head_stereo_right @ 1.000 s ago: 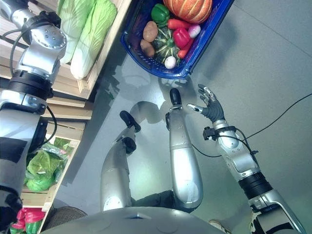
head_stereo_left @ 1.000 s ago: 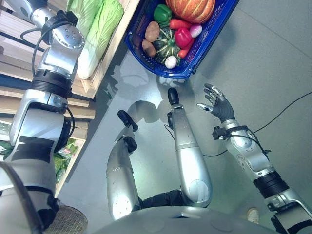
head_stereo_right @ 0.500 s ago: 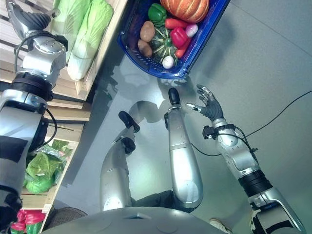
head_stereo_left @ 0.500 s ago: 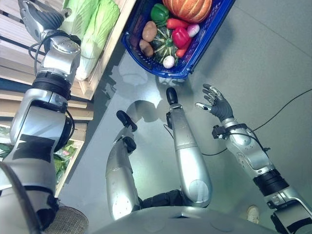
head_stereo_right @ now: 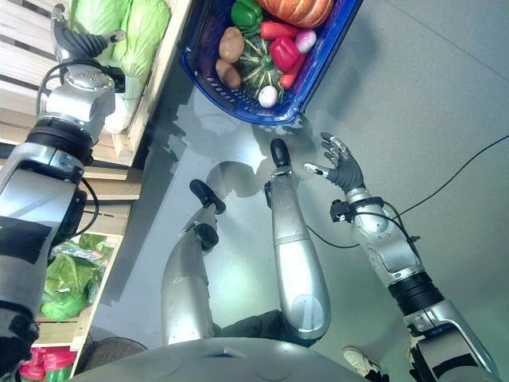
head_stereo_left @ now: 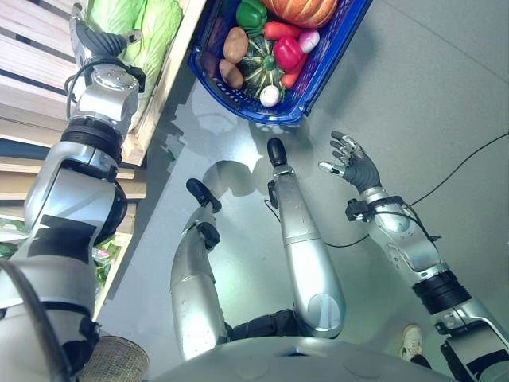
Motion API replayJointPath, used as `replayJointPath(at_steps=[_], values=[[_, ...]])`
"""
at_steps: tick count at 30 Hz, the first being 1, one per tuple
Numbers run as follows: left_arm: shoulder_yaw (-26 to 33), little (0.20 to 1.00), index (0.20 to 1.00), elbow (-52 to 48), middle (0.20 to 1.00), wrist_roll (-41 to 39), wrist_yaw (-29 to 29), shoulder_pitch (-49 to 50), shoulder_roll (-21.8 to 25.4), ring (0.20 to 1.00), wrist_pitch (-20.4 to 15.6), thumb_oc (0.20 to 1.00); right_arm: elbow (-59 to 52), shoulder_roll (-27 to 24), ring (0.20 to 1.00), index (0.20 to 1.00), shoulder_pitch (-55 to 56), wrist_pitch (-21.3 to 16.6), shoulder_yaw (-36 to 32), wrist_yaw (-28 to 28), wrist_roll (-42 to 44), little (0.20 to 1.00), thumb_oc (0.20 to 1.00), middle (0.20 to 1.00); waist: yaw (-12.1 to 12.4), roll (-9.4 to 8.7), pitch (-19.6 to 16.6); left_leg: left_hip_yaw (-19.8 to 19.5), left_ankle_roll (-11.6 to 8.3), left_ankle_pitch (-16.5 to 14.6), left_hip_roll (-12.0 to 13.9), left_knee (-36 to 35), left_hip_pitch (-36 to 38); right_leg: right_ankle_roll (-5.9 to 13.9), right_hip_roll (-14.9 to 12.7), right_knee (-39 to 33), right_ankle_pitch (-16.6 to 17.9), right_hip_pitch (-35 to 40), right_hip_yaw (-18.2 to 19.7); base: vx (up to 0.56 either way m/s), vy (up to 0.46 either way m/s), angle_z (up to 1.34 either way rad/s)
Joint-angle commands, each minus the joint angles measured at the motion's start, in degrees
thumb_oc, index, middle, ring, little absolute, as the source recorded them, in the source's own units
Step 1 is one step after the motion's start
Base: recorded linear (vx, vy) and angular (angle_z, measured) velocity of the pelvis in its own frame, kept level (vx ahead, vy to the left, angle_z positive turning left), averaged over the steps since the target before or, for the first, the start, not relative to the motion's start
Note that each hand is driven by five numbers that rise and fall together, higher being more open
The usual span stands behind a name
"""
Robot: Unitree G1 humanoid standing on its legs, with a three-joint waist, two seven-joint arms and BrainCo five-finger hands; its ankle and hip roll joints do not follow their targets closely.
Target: Pick up fruits and vegetables into the basket
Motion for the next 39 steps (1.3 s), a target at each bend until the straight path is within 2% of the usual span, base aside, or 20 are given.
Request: replayJointPath(at_steps=[1,3,5,10,16,24,34,39], values=[[1.9,1.000,1.000,4.0,1.000,-6.1,-6.7,2.1,-0.1,1.000,0.9,1.000,-1.0,-1.2,1.000,1.000,0.5,-0.6,0.2,0.5,1.6,1.000,1.000,1.000,-3.1,0.54,-2.2,0.8,0.78,-10.5,1.2,12.0,-4.1,0.49,2.5,-1.6,-2.5,0.5,-1.5,0.00,0.005,-0.04],[1.8,1.000,1.000,4.7,1.000,-8.8,-11.3,3.2,-0.9,1.000,3.6,1.000,-1.4,-1.2,1.000,1.000,0.4,0.3,-0.4,0.7,1.4,1.000,1.000,1.000,-3.2,0.61,-2.2,1.0,0.64,-10.3,1.2,12.0,-4.2,0.52,2.5,-1.7,-2.4,0.3,-1.4,0.00,0.008,-0.05],[1.8,1.000,1.000,5.1,1.000,-9.2,-13.3,3.9,-1.3,1.000,4.9,1.000,-1.8,-1.4,1.000,1.000,0.3,0.9,-0.8,1.0,1.5,1.000,1.000,1.000,-3.3,0.65,-2.2,1.1,0.62,-10.3,1.2,11.8,-4.1,0.51,2.4,-1.8,-2.3,0.3,-1.5,0.00,0.012,-0.04],[1.9,1.000,1.000,7.1,1.000,-10.7,-15.8,4.7,-1.6,1.000,9.0,1.000,-1.8,-2.0,1.000,1.000,-0.7,2.0,-1.0,1.2,1.7,1.000,1.000,1.000,-3.7,0.72,-2.2,1.6,0.34,-9.9,1.5,11.6,-4.0,0.42,2.5,-2.1,-2.2,0.2,-1.4,0.00,0.000,0.00],[2.0,1.000,1.000,11.4,1.000,-8.4,-13.4,4.2,-0.7,1.000,14.0,1.000,-1.5,-3.3,1.000,1.000,-1.7,3.2,-1.3,1.6,3.0,1.000,1.000,1.000,-4.1,0.63,-2.2,1.4,-0.07,-9.4,1.8,11.6,-4.6,0.01,2.7,-1.8,-2.2,-0.6,-1.1,0.01,0.013,-0.04],[1.0,1.000,1.000,15.3,1.000,-4.1,-17.6,4.4,-0.5,1.000,17.2,1.000,-0.5,-3.5,1.000,1.000,-1.9,2.1,-0.5,1.4,4.1,1.000,1.000,1.000,-4.3,0.30,-2.2,1.3,-0.27,-9.4,2.2,12.4,-6.1,-0.41,2.9,-1.5,-2.2,-1.8,-0.8,0.00,-0.004,-0.07],[-0.3,1.000,1.000,16.1,1.000,-1.3,-32.3,6.0,-2.8,1.000,20.4,1.000,-0.4,-3.6,1.000,1.000,-3.1,2.3,-0.4,1.9,4.9,1.000,1.000,1.000,-4.5,0.05,-2.2,1.5,-0.38,-9.4,2.6,12.6,-7.1,-0.34,3.2,-1.6,-2.0,-2.7,-0.8,0.00,-0.005,-0.03],[0.2,1.000,1.000,14.1,1.000,-7.6,-37.7,7.3,-4.1,1.000,21.0,1.000,-1.4,-3.6,1.000,1.000,-3.1,3.5,-1.1,2.4,4.5,1.000,1.000,1.000,-4.7,0.21,-2.2,1.8,-0.25,-9.5,2.6,12.4,-7.0,-0.34,3.3,-1.6,-2.0,-2.9,-0.7,0.00,0.004,-0.01]])
